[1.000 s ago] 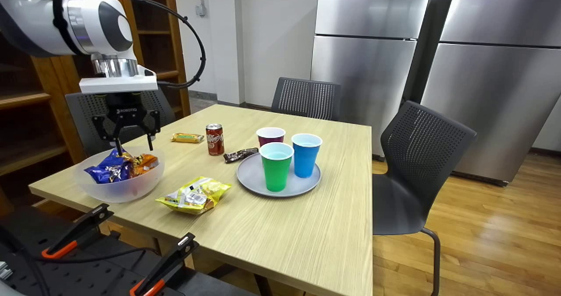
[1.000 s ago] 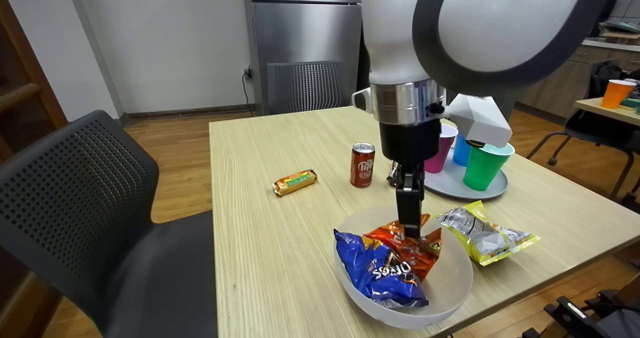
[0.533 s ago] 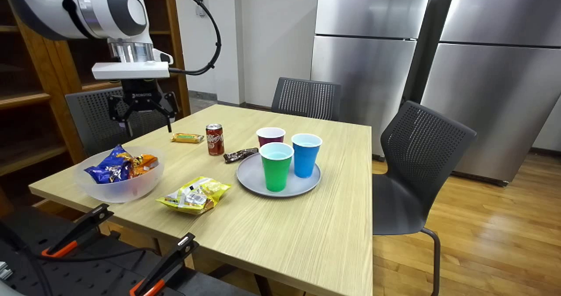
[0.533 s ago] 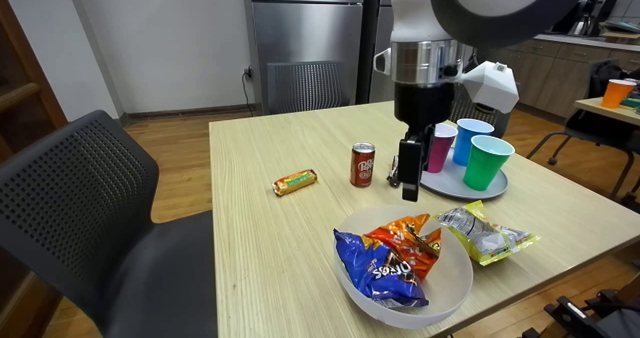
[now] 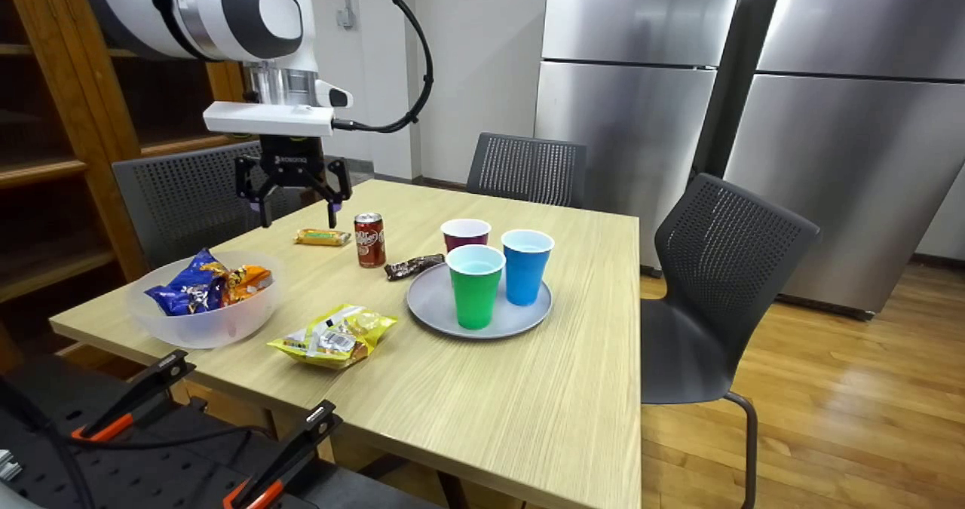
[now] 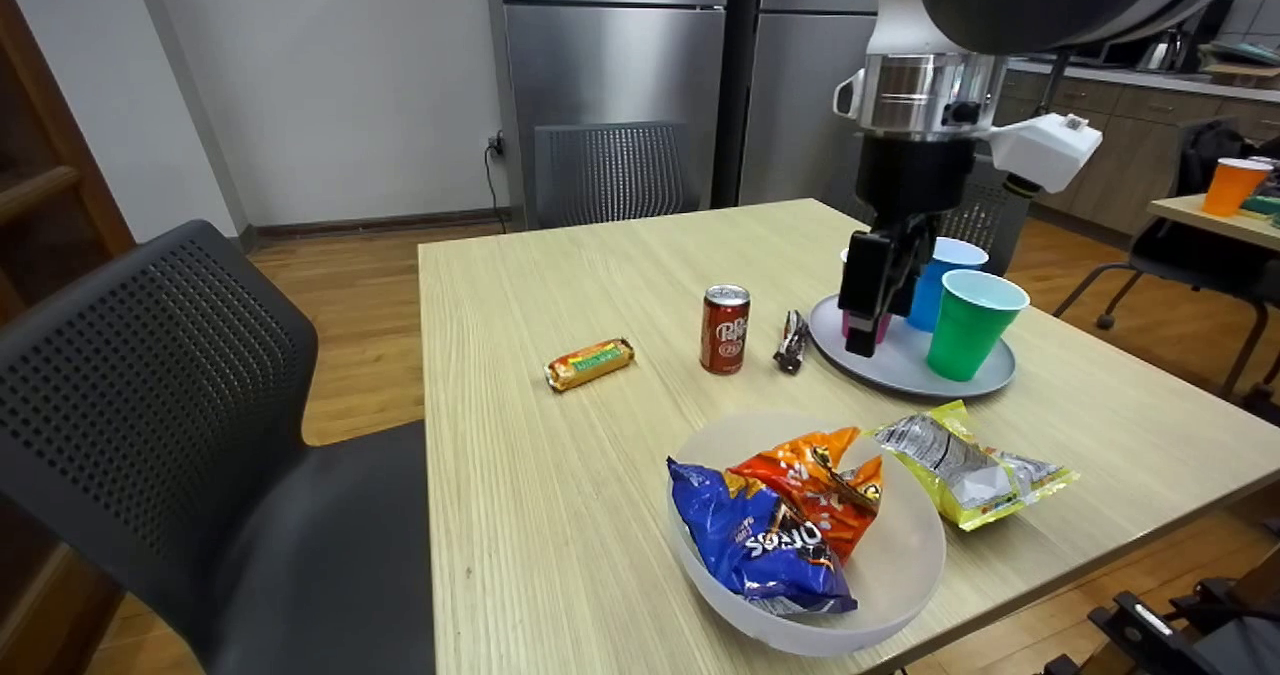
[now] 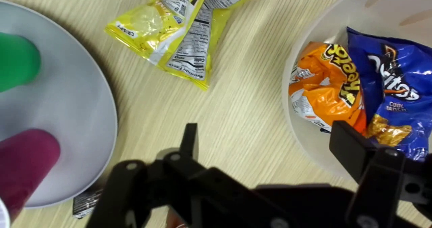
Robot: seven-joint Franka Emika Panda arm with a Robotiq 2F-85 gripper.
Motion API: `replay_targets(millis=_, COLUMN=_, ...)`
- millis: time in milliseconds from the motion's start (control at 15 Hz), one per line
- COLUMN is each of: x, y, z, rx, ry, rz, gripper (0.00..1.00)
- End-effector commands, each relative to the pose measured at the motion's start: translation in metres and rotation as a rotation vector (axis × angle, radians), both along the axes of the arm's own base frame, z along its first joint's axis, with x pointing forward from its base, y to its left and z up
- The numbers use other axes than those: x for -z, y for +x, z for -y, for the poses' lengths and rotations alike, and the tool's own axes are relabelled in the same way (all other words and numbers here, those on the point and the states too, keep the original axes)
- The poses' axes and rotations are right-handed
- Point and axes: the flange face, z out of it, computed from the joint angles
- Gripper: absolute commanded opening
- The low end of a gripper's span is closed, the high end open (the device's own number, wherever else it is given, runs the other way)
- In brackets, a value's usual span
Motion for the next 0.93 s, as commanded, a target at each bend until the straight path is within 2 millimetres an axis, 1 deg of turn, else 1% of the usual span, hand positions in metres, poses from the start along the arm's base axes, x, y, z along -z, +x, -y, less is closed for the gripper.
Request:
replay_targets(millis=0, x=-0.005, y=-0.004, z=0.029, rx=0.035, ry=0.035, rz=0.007, gripper=1.0)
replay_targets(millis=200, x=0.0, y=-0.002, z=0.051, rx=0.064, ry=0.037, rz=0.004, gripper=1.0)
replay_targets(millis=267, x=0.003, y=0.002, z=0.039, rx=0.061, ry=0.022, rz=-0.014, gripper=1.0)
replay_targets(millis=400, x=0.004, y=0.002, z=0.049, rx=0.074, ry=0.021, rz=-0.015, gripper=1.0)
replay_targets(millis=800, x=0.005, y=0.002, z=0.05, rx=0.076, ry=0.021, rz=-0.014, gripper=1.0)
replay_targets(millis=867, x=0.004, y=0.005, z=0.056, rx=0.074, ry=0.024, rz=-0.008, gripper=1.0)
